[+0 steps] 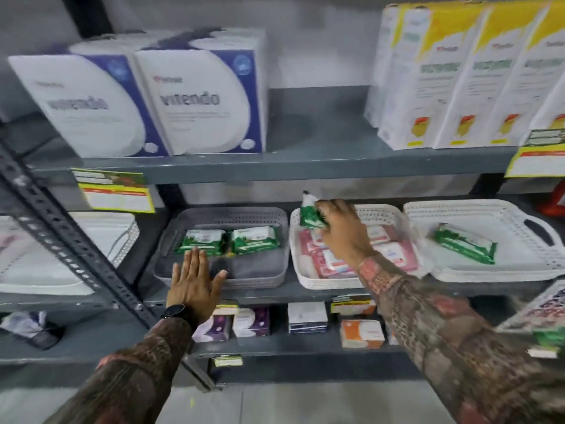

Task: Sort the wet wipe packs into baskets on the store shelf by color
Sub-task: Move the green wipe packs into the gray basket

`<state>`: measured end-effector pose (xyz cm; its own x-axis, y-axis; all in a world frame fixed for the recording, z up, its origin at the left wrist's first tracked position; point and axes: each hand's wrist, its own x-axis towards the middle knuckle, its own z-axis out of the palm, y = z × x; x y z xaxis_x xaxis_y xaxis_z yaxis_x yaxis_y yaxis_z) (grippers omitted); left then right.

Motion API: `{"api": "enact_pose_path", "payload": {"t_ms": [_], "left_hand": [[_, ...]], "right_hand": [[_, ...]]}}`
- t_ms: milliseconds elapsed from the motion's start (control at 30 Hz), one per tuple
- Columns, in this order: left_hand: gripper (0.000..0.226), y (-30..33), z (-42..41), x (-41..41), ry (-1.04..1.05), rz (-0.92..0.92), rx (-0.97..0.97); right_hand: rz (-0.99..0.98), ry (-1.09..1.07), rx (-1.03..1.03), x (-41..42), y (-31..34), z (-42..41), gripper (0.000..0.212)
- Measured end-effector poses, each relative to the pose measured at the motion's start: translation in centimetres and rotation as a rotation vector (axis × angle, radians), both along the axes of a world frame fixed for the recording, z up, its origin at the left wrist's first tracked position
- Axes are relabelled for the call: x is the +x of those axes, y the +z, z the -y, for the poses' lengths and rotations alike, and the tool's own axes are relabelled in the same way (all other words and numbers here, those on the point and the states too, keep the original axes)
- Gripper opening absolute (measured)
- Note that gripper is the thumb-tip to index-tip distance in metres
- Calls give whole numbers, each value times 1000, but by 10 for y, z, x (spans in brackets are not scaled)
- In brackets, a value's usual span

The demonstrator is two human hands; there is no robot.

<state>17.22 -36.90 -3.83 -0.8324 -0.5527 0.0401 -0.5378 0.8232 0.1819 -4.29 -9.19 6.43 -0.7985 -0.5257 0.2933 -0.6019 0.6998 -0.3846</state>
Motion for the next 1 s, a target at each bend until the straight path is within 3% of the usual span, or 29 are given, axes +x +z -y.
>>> {"api": "enact_pose_path", "payload": {"t_ms": [100, 267, 533, 767, 1000], "left_hand": [[109, -7, 24, 14, 15, 25, 24], [101, -18, 33, 17, 3, 28, 1], [90, -17, 30, 19, -4, 11, -12], [91, -1, 21, 12, 21, 36, 9], [95, 29, -84, -84, -162, -92, 39]], "right_hand": [[-4, 146, -4, 36, -11, 69, 69], [-4, 272, 198, 70, -38, 154, 67], [-81, 437, 462, 77, -71, 207, 77], [-39, 481, 279, 52, -63, 167, 67], [-215, 269, 263, -31, -37, 24, 79]]}}
